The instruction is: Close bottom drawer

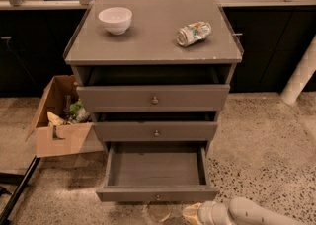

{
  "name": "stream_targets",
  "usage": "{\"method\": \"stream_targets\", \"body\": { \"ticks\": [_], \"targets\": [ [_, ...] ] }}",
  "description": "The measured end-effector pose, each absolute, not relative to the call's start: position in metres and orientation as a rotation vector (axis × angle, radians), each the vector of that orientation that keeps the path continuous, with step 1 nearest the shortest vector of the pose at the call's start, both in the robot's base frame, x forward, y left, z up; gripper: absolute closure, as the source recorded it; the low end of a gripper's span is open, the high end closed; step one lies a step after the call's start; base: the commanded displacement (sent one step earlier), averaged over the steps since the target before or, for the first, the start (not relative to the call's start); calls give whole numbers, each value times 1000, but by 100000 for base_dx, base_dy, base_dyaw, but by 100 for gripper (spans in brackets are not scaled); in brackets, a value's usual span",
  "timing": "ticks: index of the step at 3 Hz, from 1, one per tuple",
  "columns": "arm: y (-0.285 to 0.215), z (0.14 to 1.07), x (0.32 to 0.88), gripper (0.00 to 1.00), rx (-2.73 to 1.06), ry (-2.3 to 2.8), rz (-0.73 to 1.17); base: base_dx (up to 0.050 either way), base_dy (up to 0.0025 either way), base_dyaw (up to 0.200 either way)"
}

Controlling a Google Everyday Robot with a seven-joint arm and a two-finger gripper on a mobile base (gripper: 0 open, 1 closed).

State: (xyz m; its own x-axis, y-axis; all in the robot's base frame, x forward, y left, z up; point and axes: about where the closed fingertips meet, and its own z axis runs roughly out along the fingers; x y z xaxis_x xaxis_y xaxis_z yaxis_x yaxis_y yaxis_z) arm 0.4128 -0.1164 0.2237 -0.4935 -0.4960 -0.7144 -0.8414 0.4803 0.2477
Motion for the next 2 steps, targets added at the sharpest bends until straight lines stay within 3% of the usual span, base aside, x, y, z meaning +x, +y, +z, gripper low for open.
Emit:
{"method": "stream_targets", "body": {
  "ticks": [2],
  "targets": [
    [-114, 208, 416, 100, -1091, 2061, 884, 0, 0, 0]
  ]
}}
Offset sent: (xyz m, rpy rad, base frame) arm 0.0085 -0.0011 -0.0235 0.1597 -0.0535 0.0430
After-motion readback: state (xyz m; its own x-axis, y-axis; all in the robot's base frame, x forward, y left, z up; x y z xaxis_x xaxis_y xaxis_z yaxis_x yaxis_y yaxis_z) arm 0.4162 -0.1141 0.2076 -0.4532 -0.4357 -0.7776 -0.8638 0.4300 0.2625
